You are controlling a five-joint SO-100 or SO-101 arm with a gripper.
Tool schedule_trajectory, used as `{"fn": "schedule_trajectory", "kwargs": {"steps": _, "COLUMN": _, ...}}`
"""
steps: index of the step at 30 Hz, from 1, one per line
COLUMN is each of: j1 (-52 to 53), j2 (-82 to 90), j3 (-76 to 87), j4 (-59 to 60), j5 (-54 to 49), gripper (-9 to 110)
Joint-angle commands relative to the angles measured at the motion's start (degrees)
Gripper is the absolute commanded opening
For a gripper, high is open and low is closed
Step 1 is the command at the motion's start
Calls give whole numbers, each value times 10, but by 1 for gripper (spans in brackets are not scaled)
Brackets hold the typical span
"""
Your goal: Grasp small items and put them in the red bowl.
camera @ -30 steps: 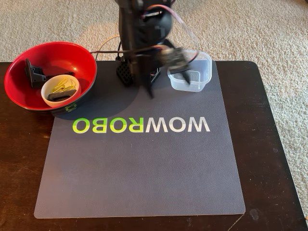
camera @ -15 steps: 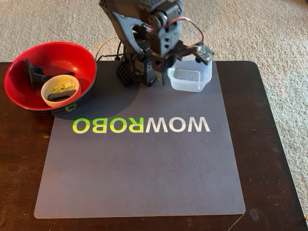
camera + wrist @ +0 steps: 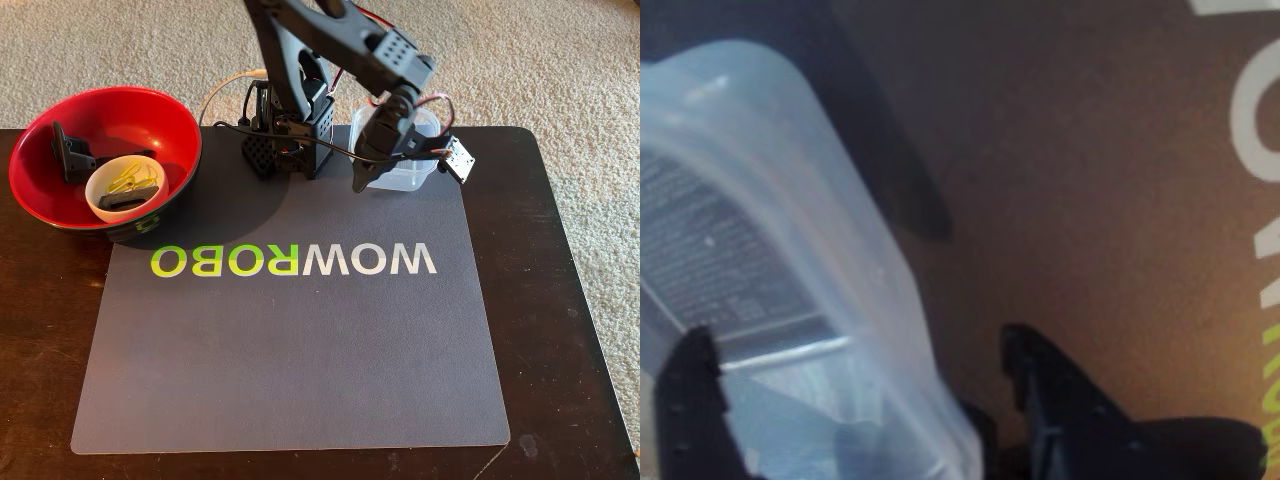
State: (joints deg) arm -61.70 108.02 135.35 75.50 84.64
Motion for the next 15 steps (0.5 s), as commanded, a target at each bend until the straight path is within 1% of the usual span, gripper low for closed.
{"fn": "schedule_trajectory", "kwargs": {"steps": 1, "j1": 18, "j2": -47, "j3": -40, "j4": 2, "j5": -18, "gripper": 10}}
{"fn": "schedule_trajectory", "kwargs": {"steps": 2, "j1": 33, "j2": -62, "j3": -52, "j4": -3, "j5": -41, "gripper": 0}}
{"fn": "schedule_trajectory", "kwargs": {"steps": 5, "j1": 99, "j2": -115, "j3": -97, "j4": 3, "j5": -49, "gripper": 0}}
{"fn": "schedule_trajectory", "kwargs": {"steps": 8, "j1": 192, "j2": -142, "j3": -141, "j4": 3, "j5": -54, "gripper": 0}}
{"fn": "schedule_trajectory", "kwargs": {"steps": 15, "j1": 416, "j2": -150, "j3": -262, "j4": 17, "j5": -73, "gripper": 0}}
